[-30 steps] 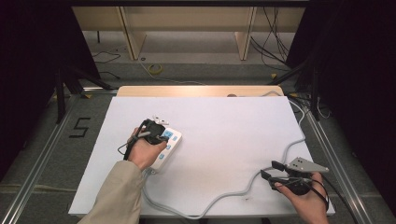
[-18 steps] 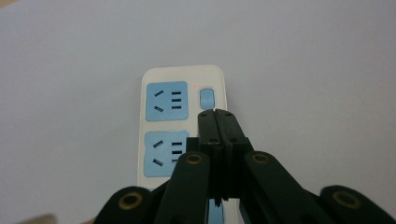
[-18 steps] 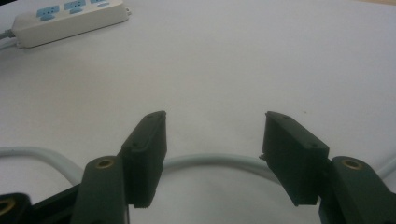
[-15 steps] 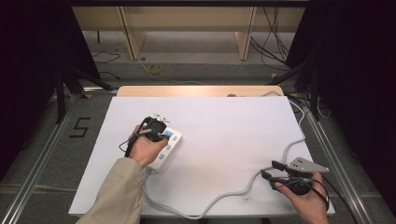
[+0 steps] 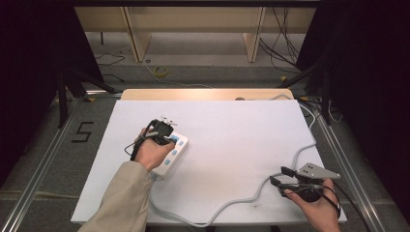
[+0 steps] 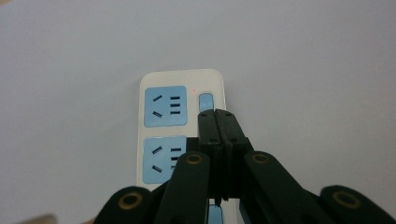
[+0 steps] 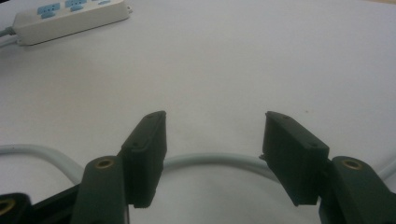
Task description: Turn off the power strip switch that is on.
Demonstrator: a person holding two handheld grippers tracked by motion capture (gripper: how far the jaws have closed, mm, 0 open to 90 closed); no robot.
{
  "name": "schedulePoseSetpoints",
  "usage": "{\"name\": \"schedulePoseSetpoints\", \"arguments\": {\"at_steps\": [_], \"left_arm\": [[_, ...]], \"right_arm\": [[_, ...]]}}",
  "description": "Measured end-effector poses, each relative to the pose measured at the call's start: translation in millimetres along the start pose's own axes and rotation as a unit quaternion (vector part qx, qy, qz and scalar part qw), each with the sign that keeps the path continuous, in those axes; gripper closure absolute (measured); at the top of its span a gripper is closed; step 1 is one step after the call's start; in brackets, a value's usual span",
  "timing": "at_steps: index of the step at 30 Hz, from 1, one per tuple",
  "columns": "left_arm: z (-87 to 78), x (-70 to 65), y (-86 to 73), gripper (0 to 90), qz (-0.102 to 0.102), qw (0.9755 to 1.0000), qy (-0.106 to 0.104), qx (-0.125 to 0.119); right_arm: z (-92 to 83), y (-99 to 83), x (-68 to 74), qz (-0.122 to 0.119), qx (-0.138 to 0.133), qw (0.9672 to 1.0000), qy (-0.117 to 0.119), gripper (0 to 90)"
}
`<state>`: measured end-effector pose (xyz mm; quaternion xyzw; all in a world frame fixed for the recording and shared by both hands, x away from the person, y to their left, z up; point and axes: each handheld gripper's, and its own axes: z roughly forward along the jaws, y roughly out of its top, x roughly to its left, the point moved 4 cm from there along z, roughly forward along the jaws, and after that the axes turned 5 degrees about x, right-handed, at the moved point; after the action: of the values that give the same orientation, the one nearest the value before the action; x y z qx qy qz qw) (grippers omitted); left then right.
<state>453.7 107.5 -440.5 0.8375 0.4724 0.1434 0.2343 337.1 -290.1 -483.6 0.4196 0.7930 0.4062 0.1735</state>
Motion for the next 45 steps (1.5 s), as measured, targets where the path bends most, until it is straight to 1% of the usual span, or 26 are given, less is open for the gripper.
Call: {"name": "schedulePoseSetpoints", "arguments": {"at_steps": [7, 8, 20, 27, 37, 45], "left_arm": [[-1.3, -2.3, 3.9, 89.7, 0.003, 1.0, -0.003, 0.004], [-1.2, -2.6, 4.4, 89.8, 0.001, 1.0, -0.004, 0.003], [-0.3, 1.1, 9.7, 89.7, 0.001, 0.9999, -0.004, 0.01], [0.0, 0.6, 12.2, 89.7, 0.005, 0.9999, -0.005, 0.015], [2.5, -0.1, 16.9, 89.7, 0.009, 0.9996, -0.011, 0.024], [4.4, 0.5, 19.0, 89.7, 0.015, 0.9993, -0.009, 0.034]], "right_arm": [[0.0, 0.0, 0.0, -0.002, 0.002, 1.0, -0.003, 40.9], [0.0, 0.1, -0.1, -0.004, 0.001, 1.0, -0.003, 40.9], [0.4, -0.2, 0.0, -0.006, 0.003, 1.0, -0.001, 40.9], [0.4, 0.0, 0.0, -0.005, 0.002, 1.0, -0.001, 40.9], [0.5, -0.2, 0.0, -0.005, 0.003, 1.0, 0.0, 40.9], [0.7, -0.3, -0.1, -0.005, 0.003, 1.0, 0.0, 40.9]]}}
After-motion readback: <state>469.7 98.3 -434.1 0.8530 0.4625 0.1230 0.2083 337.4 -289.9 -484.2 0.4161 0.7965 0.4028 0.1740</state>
